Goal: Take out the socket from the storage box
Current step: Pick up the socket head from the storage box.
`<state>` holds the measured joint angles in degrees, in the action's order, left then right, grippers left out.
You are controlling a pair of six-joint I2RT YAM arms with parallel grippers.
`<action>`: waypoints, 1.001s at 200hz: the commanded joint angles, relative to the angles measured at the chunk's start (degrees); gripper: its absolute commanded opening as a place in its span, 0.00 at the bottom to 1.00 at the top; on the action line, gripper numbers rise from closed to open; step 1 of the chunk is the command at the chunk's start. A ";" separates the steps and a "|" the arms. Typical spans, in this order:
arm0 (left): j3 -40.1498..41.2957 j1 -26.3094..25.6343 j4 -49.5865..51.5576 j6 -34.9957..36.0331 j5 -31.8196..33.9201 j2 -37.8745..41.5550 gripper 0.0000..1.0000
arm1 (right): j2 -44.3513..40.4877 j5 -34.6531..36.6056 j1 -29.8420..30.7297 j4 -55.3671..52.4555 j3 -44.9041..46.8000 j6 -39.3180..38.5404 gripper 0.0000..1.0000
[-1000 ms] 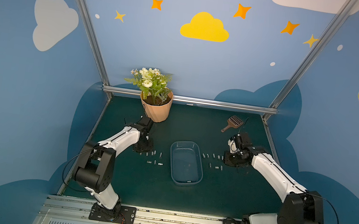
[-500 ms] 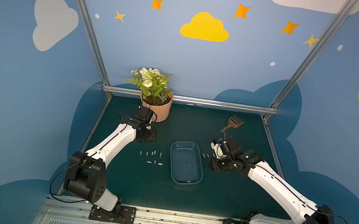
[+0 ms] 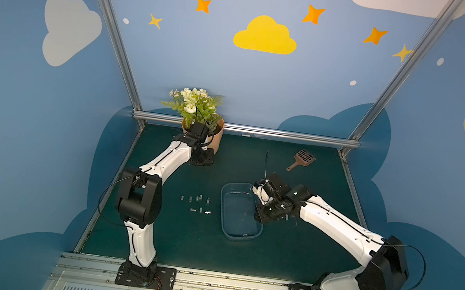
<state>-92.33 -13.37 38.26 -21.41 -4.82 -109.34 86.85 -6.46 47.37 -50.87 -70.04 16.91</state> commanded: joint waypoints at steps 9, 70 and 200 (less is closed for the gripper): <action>-4.15 0.45 2.91 -1.11 -4.82 -1.75 0.33 | 3.84 -2.52 1.36 -9.05 -8.31 -1.00 0.33; -2.64 1.06 5.83 -2.07 -7.81 -2.71 0.33 | 15.44 -4.62 2.28 -18.66 -19.23 -3.16 0.33; -4.55 2.62 11.06 -0.18 -11.14 -2.83 0.34 | 24.89 -7.25 3.60 -16.93 -18.88 -3.39 0.33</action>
<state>-95.96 -11.16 47.42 -22.74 -14.72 -111.77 110.56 -13.17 50.41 -68.25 -88.18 13.23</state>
